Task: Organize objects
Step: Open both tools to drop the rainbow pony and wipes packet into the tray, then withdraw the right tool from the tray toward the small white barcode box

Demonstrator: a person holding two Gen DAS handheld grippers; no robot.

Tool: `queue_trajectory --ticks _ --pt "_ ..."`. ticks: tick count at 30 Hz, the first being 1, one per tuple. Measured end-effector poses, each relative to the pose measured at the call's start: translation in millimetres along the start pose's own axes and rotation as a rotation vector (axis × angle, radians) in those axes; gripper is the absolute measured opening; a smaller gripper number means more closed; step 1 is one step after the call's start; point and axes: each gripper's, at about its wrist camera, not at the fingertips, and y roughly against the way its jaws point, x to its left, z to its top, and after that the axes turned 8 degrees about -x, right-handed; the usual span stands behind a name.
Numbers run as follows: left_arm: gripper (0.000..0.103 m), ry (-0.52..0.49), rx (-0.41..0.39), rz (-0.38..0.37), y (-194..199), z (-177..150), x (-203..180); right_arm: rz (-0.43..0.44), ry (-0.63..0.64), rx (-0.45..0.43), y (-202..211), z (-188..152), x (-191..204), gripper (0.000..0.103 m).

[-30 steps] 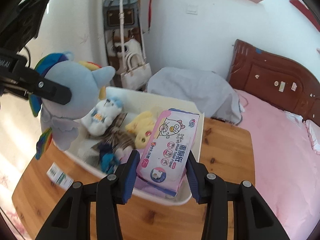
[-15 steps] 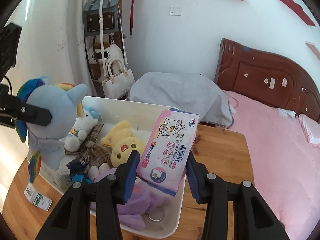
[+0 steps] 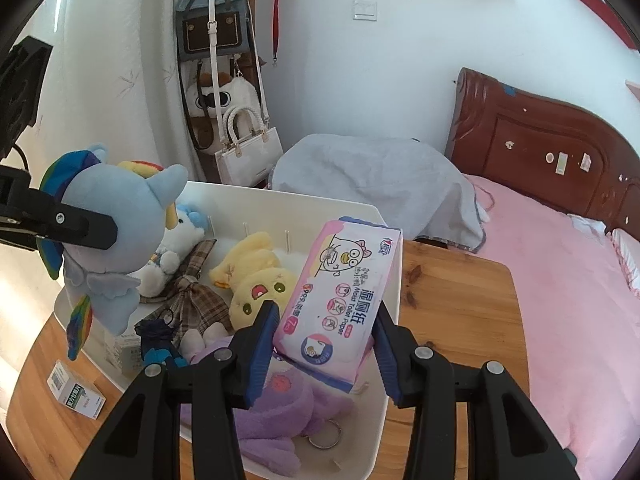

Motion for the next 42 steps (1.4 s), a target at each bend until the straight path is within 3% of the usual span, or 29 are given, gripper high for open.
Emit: queue_trajectory --ticks 6,8,11,22,29,35,42 --pt "0.075 0.026 -0.004 0.003 3.1 0.1 2.2 0.004 -0.003 0.005 -1.0 3.1 -2.0 0.05" --pt "0.075 0.041 -0.023 -0.003 6.0 0.9 3.6 0.004 -0.002 0.006 -0.2 4.2 -3.1 0.059" --pt "0.075 0.064 -0.072 -0.019 15.1 3.6 3.9 0.005 -0.011 0.001 3.0 5.2 -3.9 0.065" --pt "0.076 0.033 -0.147 0.047 42.7 3.6 2.7 0.01 -0.034 -0.001 19.7 13.9 -0.7 0.081" --pt "0.076 0.04 -0.173 0.098 74.9 -5.4 16.7 0.037 -0.012 -0.001 34.0 19.4 19.3 0.081" --pt "0.076 -0.034 -0.177 0.197 106.7 -19.9 31.5 0.073 0.059 0.014 47.1 23.6 57.6 0.081" --pt "0.076 -0.034 -0.18 0.245 138.8 -35.3 57.9 0.105 0.138 0.008 68.2 28.8 111.3 0.081"
